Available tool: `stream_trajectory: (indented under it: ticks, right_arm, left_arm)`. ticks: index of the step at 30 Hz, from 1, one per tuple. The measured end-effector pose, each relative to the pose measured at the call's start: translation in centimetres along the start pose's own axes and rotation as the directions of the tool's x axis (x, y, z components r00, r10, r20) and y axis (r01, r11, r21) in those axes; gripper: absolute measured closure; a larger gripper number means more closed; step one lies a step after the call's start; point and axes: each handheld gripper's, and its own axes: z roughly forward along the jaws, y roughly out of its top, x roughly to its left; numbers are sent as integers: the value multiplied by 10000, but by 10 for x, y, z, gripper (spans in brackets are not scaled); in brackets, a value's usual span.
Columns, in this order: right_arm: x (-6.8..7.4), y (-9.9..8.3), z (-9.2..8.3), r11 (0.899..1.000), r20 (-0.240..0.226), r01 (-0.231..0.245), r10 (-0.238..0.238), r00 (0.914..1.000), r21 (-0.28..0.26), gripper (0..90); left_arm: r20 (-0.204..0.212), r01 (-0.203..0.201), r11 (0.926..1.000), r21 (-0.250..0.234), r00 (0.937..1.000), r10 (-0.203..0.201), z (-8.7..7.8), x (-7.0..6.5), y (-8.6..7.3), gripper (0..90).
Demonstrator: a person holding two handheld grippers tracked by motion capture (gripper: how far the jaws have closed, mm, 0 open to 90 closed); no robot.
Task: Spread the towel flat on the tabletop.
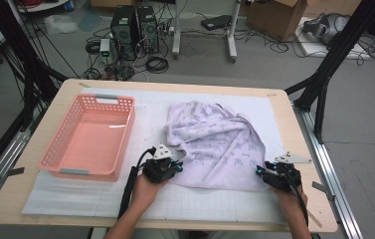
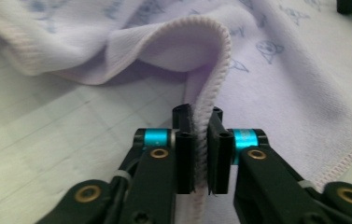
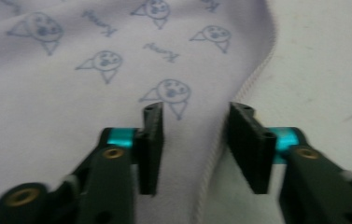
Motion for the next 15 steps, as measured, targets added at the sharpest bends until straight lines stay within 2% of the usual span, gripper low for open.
stream_trajectory:
  ticks: [3,7,12,15]
  right_arm:
    - [3,0,-2,9999,-477,-36,42,9989,136,831]
    - [9,0,-8,9987,-769,450,-431,9961,241,844]
    - [17,-5,-24,9993,-1144,383,-382,9927,-17,844]
    - [21,-11,-36,9991,-1142,415,-422,9926,-89,844]
  left_arm:
    - [91,185,9998,49,9998,-186,-12,4,-7,862]
    - [206,471,9987,-192,9987,-467,-31,7,-17,863]
    - [451,554,9977,-394,9975,-536,-48,2,-29,863]
    - [602,623,9969,-477,9964,-594,-55,-1,-34,863]
